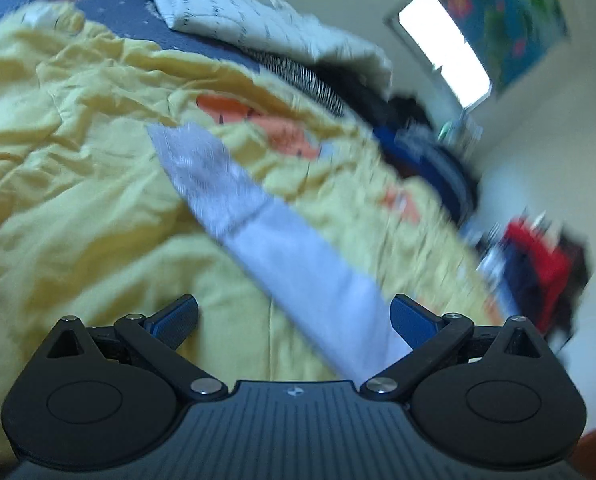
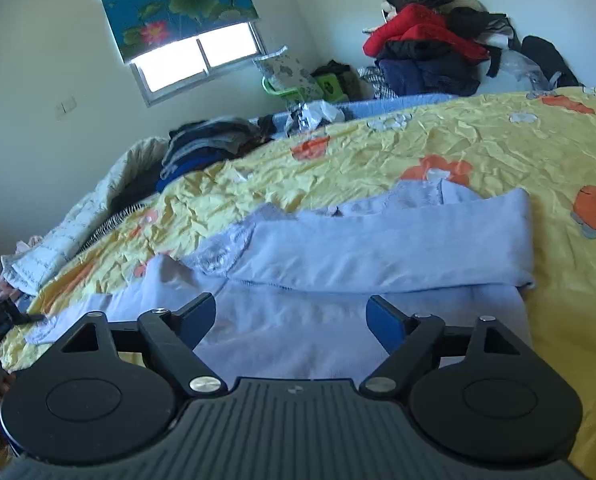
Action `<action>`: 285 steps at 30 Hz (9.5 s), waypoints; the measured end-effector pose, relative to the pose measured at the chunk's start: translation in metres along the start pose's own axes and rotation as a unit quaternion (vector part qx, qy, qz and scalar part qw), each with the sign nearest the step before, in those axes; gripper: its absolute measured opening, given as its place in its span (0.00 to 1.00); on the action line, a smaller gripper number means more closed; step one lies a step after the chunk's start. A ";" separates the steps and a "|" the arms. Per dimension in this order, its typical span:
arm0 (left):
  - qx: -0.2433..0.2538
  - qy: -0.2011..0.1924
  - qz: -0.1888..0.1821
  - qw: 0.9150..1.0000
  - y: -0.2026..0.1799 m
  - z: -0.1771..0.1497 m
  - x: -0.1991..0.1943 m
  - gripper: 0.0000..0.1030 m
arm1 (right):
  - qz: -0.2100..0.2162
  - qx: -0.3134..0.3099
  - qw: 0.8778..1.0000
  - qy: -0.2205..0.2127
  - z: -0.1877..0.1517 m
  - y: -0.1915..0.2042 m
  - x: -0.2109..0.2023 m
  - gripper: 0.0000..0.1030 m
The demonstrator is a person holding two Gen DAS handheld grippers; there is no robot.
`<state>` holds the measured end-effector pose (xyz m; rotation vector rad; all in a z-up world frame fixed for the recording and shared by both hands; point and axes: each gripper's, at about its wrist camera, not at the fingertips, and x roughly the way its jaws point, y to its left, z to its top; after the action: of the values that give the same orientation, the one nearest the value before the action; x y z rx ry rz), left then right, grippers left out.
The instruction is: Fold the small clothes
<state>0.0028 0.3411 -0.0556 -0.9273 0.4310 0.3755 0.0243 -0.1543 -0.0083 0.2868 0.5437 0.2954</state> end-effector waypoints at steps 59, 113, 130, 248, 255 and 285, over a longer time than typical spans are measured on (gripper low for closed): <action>0.351 0.011 -0.111 0.930 -0.272 -0.161 0.040 0.06 | -0.071 0.052 0.996 0.011 -0.028 -0.082 -0.041 0.87; 0.495 0.063 -0.112 0.859 -0.344 -0.235 0.045 0.98 | -0.085 0.010 0.994 -0.065 0.016 -0.108 -0.031 0.85; 0.519 0.063 -0.047 0.851 -0.280 -0.219 0.063 0.98 | -0.078 0.205 0.974 -0.055 0.034 -0.164 0.041 0.05; 0.526 0.249 -0.148 0.800 -0.087 -0.236 -0.157 0.16 | 0.005 -0.073 0.993 0.092 -0.118 -0.017 -0.186 0.12; 0.515 0.245 -0.156 0.806 -0.090 -0.234 -0.157 0.16 | 0.003 -0.067 0.995 0.074 -0.112 -0.016 -0.185 0.12; 0.531 0.227 -0.138 0.805 -0.103 -0.247 -0.151 0.16 | -0.022 -0.027 0.996 0.085 -0.121 -0.019 -0.164 0.12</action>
<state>-0.1237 0.0614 -0.0382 0.0643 0.8129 -0.3784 -0.1716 -0.2061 -0.0380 0.1983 0.7076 0.2931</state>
